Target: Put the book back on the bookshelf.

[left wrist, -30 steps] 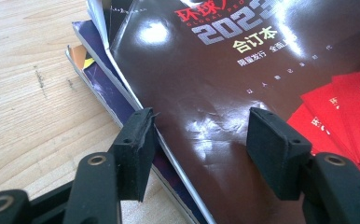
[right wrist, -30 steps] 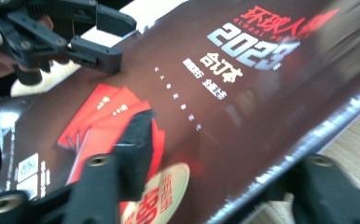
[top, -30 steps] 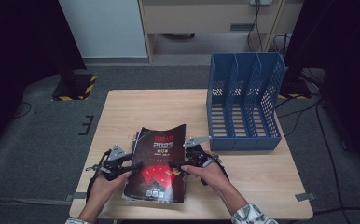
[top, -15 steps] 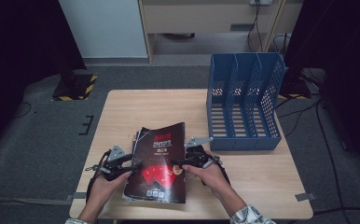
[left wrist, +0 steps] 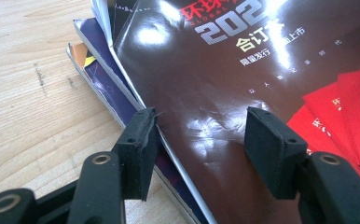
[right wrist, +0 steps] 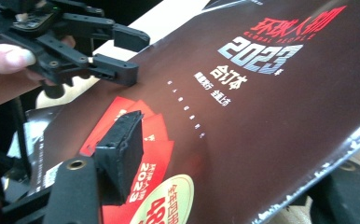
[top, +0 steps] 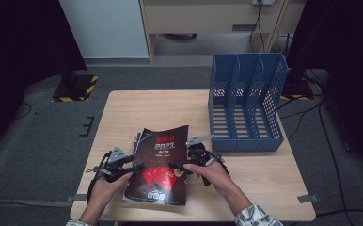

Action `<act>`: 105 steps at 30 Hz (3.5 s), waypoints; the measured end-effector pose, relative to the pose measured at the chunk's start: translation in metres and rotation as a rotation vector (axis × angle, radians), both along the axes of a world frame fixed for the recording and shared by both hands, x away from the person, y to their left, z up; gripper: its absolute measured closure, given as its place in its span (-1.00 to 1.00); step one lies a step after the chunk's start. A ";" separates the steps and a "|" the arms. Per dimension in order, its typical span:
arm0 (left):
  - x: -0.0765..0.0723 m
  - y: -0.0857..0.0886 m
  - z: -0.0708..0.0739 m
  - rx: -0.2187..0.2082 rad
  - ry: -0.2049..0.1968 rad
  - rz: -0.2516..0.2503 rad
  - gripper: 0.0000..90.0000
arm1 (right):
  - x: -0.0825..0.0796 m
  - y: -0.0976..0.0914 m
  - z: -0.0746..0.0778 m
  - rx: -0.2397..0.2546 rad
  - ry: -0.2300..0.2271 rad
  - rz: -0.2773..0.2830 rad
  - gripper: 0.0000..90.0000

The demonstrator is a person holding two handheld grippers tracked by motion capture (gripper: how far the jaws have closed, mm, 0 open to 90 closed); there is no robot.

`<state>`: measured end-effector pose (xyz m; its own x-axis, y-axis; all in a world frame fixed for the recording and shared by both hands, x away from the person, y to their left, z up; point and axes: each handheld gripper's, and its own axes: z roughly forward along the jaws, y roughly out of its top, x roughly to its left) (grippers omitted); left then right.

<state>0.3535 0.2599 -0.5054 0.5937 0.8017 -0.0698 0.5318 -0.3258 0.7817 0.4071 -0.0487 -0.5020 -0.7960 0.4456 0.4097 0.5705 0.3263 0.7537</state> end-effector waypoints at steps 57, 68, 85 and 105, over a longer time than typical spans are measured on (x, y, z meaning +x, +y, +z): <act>0.023 0.007 0.036 -0.241 -0.126 0.126 -0.64 | 0.003 0.002 0.035 0.059 -0.285 -0.158 0.83; 0.014 -0.009 0.017 -0.183 -0.083 0.031 -0.67 | -0.006 -0.003 0.041 0.100 -0.340 -0.164 0.84; 0.026 -0.020 0.001 -0.172 0.002 -0.036 -0.71 | -0.009 -0.004 0.054 0.181 -0.425 -0.140 0.87; 0.026 -0.010 0.009 -0.216 0.027 -0.106 0.44 | -0.010 -0.007 0.057 0.233 -0.445 -0.113 0.87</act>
